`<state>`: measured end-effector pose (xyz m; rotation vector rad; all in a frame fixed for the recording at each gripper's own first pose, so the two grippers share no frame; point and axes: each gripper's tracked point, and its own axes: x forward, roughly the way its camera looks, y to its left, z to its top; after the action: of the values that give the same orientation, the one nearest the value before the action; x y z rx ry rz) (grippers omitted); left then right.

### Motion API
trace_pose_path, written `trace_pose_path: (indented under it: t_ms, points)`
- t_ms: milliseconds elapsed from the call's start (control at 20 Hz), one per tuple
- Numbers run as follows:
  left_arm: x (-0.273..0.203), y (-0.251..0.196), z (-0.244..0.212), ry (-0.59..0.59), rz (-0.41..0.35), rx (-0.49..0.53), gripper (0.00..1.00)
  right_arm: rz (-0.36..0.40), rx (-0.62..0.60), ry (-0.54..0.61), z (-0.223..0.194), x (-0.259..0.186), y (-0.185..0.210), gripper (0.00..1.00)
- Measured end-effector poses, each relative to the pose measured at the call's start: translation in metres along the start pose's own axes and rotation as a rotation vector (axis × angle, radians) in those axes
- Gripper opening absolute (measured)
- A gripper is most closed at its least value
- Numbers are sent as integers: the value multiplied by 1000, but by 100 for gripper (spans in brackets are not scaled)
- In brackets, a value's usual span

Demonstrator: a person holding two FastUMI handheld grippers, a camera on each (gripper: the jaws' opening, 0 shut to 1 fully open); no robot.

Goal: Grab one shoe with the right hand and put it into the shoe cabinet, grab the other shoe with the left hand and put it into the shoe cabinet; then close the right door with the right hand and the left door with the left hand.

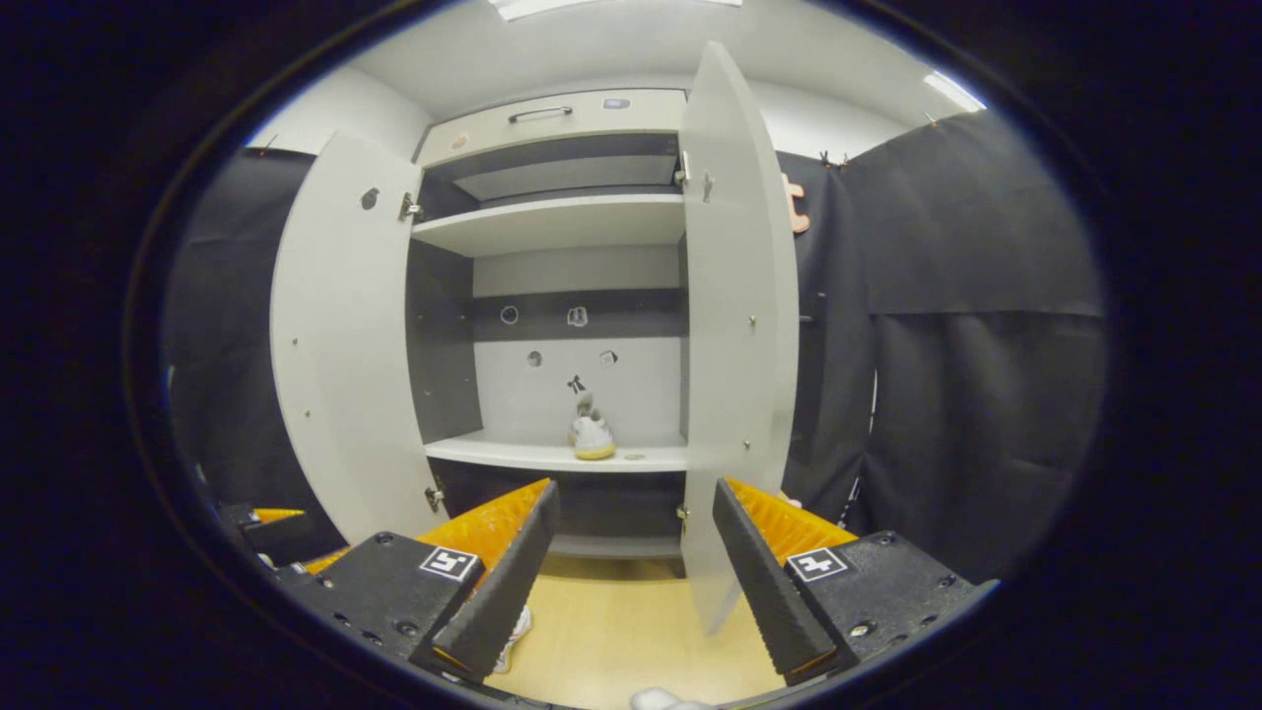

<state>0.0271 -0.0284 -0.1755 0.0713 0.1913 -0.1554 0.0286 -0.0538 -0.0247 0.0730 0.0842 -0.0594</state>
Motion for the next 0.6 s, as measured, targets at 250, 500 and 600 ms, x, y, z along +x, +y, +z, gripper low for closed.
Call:
trace_pose_path:
  t_ms: [250, 500, 600]
  points:
    - [23, -25, -118, 182, -43, -31, 97, -49, -32, 46, -9, -8, -21, 99]
    - [49, -27, -207, 345, -54, -42, 97, -59, -48, 93, -22, -15, -24, 99]
    - [64, -28, -226, 393, -50, -86, 97, -57, -30, 105, -25, -15, -21, 99]
